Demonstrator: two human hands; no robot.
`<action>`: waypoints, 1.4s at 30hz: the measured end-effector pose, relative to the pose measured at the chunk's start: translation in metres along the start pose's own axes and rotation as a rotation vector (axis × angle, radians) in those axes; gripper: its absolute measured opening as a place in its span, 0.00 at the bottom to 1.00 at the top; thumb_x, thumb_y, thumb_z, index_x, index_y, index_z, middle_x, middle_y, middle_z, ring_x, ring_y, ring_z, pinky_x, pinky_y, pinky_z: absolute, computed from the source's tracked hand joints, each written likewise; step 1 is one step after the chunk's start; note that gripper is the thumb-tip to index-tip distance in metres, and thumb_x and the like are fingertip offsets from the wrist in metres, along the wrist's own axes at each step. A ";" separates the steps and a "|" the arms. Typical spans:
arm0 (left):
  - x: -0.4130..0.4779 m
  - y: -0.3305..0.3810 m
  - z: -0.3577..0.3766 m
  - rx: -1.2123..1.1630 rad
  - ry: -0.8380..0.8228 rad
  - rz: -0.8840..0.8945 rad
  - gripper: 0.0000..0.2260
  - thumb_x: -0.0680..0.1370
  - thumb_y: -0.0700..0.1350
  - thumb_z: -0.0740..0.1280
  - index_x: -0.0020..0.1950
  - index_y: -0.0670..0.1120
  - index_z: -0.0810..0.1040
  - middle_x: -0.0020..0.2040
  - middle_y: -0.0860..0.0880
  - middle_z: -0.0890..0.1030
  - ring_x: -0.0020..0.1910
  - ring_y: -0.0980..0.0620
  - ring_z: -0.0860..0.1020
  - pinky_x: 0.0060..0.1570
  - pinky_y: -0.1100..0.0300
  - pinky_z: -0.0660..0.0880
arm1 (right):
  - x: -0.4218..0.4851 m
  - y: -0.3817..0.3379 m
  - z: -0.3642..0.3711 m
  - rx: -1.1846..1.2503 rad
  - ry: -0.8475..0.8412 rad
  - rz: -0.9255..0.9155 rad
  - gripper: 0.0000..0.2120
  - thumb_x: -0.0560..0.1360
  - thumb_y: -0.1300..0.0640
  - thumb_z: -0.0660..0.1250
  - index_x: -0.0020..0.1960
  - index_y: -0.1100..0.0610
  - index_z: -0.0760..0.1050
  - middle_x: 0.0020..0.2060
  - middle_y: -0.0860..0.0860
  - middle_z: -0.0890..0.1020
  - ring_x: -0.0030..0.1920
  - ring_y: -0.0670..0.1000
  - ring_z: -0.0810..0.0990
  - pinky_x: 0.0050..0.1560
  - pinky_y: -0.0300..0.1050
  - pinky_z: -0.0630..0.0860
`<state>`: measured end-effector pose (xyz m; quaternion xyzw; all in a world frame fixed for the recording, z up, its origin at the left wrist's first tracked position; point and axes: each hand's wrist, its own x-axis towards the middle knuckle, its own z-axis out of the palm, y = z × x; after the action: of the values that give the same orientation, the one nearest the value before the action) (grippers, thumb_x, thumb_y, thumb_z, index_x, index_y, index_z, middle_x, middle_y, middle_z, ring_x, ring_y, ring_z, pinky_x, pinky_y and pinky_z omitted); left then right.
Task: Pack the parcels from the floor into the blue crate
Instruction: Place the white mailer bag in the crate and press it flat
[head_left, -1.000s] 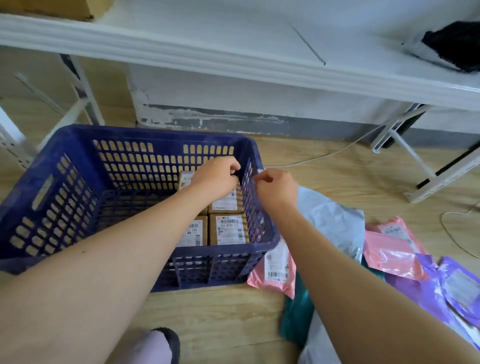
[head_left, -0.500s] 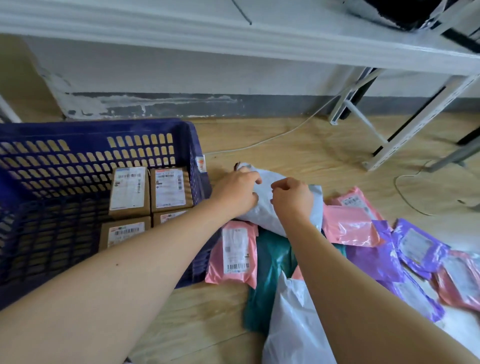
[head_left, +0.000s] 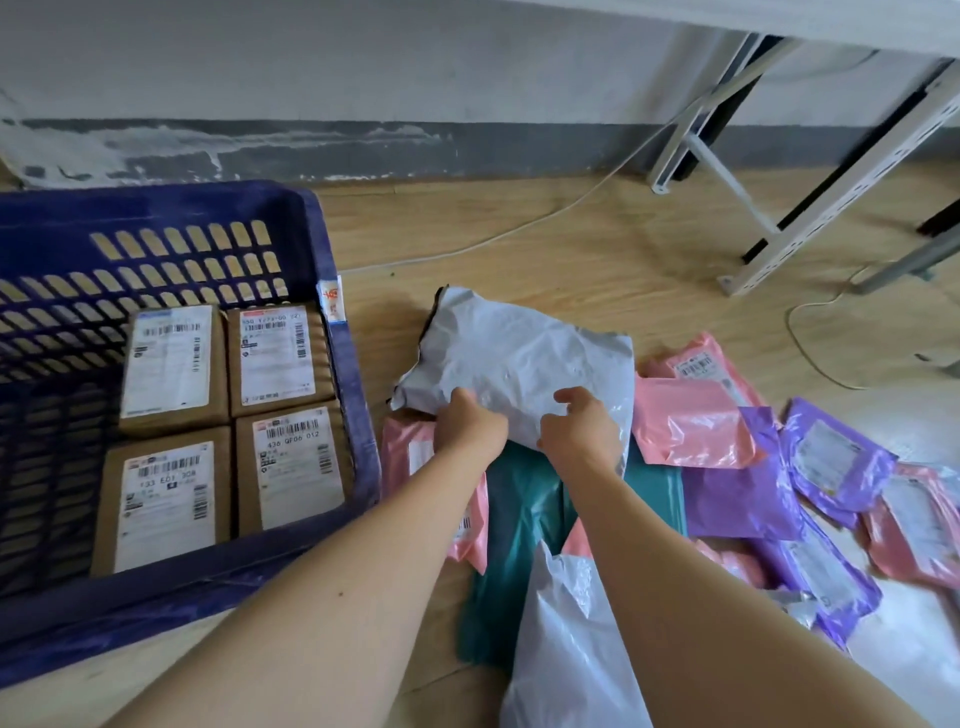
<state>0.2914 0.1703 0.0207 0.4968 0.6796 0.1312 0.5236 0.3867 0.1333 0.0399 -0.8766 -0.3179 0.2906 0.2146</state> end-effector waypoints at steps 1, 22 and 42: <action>0.004 -0.005 0.004 -0.043 -0.001 -0.039 0.19 0.76 0.38 0.59 0.68 0.42 0.67 0.64 0.41 0.73 0.59 0.41 0.75 0.46 0.56 0.72 | 0.002 0.002 0.003 -0.050 -0.020 -0.015 0.24 0.72 0.64 0.58 0.68 0.52 0.67 0.58 0.53 0.77 0.52 0.57 0.81 0.46 0.46 0.75; 0.061 -0.018 0.036 -0.950 -0.048 -0.478 0.15 0.76 0.55 0.67 0.51 0.44 0.71 0.38 0.50 0.76 0.34 0.55 0.74 0.43 0.59 0.74 | 0.019 0.020 0.030 -0.454 -0.145 -0.199 0.27 0.71 0.65 0.60 0.69 0.53 0.63 0.64 0.52 0.66 0.55 0.60 0.76 0.45 0.46 0.72; 0.060 -0.003 0.029 -0.814 0.233 -0.391 0.17 0.61 0.49 0.60 0.43 0.39 0.76 0.49 0.41 0.83 0.45 0.40 0.82 0.51 0.46 0.80 | 0.026 0.020 0.024 -0.702 0.090 -0.380 0.36 0.70 0.58 0.67 0.73 0.50 0.55 0.65 0.53 0.66 0.62 0.56 0.68 0.56 0.47 0.67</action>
<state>0.3168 0.2080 -0.0283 0.0953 0.7080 0.3409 0.6111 0.3964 0.1417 0.0008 -0.8340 -0.5448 0.0806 -0.0345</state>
